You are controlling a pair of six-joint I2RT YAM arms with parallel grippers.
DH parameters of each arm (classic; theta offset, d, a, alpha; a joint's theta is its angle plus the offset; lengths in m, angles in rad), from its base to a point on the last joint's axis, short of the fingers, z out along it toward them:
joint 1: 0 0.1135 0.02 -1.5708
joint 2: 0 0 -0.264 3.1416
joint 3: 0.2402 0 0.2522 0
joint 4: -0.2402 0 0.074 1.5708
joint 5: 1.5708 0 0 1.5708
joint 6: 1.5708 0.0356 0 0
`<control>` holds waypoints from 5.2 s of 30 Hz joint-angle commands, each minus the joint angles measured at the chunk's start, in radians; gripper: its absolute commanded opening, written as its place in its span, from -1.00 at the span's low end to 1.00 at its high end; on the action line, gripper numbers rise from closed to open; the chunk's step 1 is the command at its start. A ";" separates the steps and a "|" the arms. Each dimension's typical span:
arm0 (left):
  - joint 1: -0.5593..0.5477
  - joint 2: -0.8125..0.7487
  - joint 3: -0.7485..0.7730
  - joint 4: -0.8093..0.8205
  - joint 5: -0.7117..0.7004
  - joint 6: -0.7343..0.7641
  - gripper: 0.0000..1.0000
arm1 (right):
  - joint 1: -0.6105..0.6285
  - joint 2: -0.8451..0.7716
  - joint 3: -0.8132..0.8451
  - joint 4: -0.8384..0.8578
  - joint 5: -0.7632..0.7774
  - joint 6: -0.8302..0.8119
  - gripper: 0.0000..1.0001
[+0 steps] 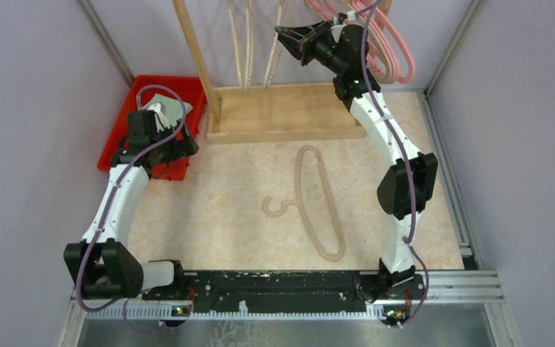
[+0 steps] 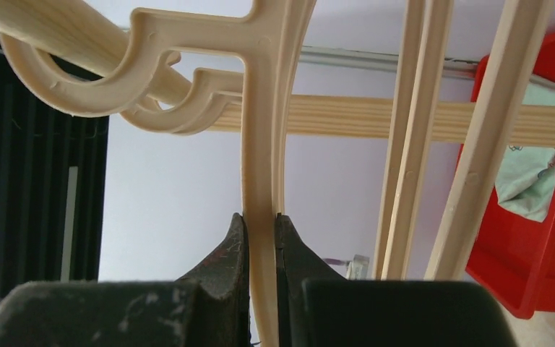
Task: Organize the hangers
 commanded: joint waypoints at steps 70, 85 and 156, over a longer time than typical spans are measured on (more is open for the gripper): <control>0.006 0.024 -0.016 0.006 0.077 0.022 1.00 | 0.699 -0.451 -1.426 -0.492 0.797 -0.902 -1.00; 0.005 -0.006 -0.017 0.011 0.076 0.010 1.00 | 0.505 -1.062 -1.215 -0.731 0.512 -0.909 -1.00; 0.006 -0.065 0.021 -0.027 0.011 0.035 1.00 | -0.146 -0.198 -0.193 -0.044 -0.091 0.088 -1.00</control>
